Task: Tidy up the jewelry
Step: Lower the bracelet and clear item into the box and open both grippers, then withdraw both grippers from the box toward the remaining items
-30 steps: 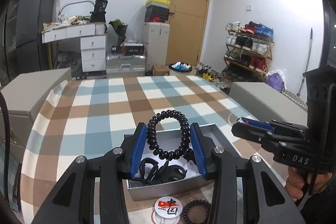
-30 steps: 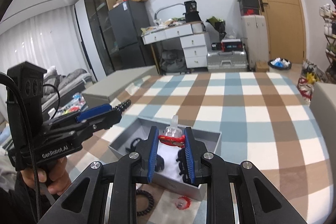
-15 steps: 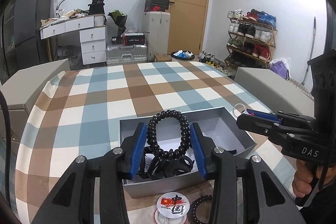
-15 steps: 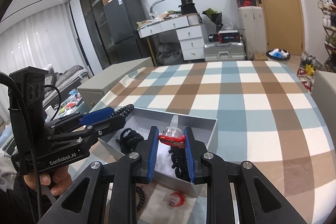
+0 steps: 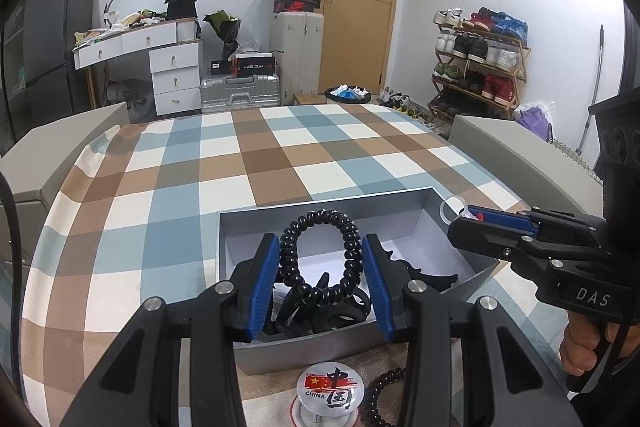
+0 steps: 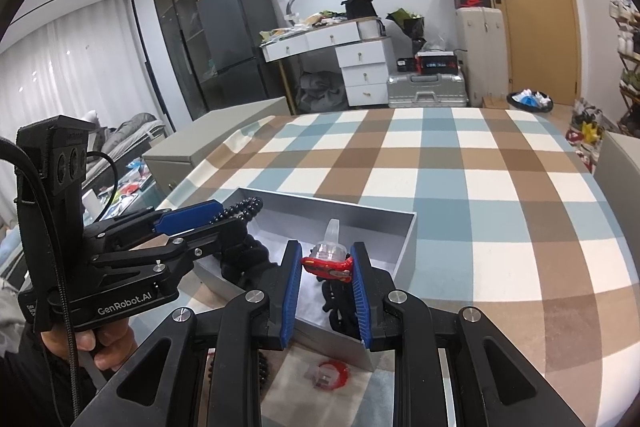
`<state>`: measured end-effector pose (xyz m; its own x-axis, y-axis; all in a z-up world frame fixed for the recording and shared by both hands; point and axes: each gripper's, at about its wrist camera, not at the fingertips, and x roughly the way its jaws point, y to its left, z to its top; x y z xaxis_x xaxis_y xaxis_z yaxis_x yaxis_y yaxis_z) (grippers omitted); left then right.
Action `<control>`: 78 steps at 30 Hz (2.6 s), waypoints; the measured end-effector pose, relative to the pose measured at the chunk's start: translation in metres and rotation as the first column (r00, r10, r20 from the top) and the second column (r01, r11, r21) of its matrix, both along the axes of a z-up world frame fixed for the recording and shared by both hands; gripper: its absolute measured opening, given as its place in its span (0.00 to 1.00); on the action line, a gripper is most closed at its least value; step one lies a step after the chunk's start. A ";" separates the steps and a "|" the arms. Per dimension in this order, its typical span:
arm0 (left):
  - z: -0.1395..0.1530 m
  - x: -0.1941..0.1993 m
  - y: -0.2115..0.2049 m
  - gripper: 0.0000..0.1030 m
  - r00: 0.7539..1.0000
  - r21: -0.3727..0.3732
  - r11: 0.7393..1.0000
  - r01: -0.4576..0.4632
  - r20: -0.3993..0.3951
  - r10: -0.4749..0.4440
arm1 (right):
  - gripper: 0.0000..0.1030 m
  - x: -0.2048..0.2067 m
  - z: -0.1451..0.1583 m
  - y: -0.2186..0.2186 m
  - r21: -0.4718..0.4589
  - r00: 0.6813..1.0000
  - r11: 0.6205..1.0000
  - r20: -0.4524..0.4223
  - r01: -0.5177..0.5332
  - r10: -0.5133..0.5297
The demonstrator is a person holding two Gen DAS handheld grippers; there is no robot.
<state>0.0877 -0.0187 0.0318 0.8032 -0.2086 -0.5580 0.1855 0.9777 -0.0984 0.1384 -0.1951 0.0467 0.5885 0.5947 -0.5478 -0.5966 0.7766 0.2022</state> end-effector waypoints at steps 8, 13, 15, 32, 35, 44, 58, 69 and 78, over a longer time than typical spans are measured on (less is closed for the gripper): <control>-0.004 0.001 -0.002 0.36 1.000 0.011 1.000 0.003 -0.004 -0.003 | 0.23 -0.001 -0.002 0.001 -0.004 1.000 1.000 -0.004 -0.004 0.004; -0.007 0.003 -0.004 0.36 1.000 0.024 1.000 0.001 -0.005 -0.001 | 0.24 0.000 -0.004 0.002 -0.009 1.000 1.000 -0.006 -0.004 0.004; -0.008 0.003 -0.004 0.36 1.000 0.029 1.000 -0.001 -0.006 0.001 | 0.24 0.000 -0.005 0.003 -0.013 1.000 1.000 -0.007 -0.005 0.005; -0.007 0.003 -0.003 0.36 1.000 0.023 1.000 -0.007 -0.005 0.007 | 0.27 -0.002 -0.007 0.003 -0.016 1.000 1.000 -0.005 -0.010 0.010; -0.007 0.003 -0.002 0.36 1.000 0.018 1.000 -0.007 -0.005 0.007 | 0.33 -0.003 -0.007 0.003 -0.019 1.000 1.000 0.002 -0.008 0.008; -0.004 0.002 -0.003 0.36 1.000 0.016 1.000 -0.008 0.006 0.007 | 0.37 -0.003 -0.007 0.004 -0.025 1.000 1.000 0.009 -0.012 0.013; 0.011 -0.013 0.004 0.86 1.000 -0.027 0.999 -0.021 0.019 0.021 | 0.50 -0.023 -0.004 -0.011 -0.049 0.997 0.999 0.075 0.001 0.003; 0.001 -0.041 0.021 0.99 0.998 -0.041 0.997 -0.067 0.001 0.067 | 0.95 -0.039 -0.017 -0.024 -0.060 0.999 0.998 0.047 0.010 -0.007; -0.024 -0.044 0.009 0.99 0.999 0.052 0.998 -0.036 -0.030 0.037 | 0.95 -0.044 -0.036 -0.009 -0.148 1.000 0.989 0.013 -0.025 0.027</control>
<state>0.0438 -0.0094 0.0081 0.7922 -0.1498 -0.5916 0.1472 0.9877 -0.0530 0.0945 -0.2037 0.0108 0.5826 0.5228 -0.6223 -0.6191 0.7815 0.0769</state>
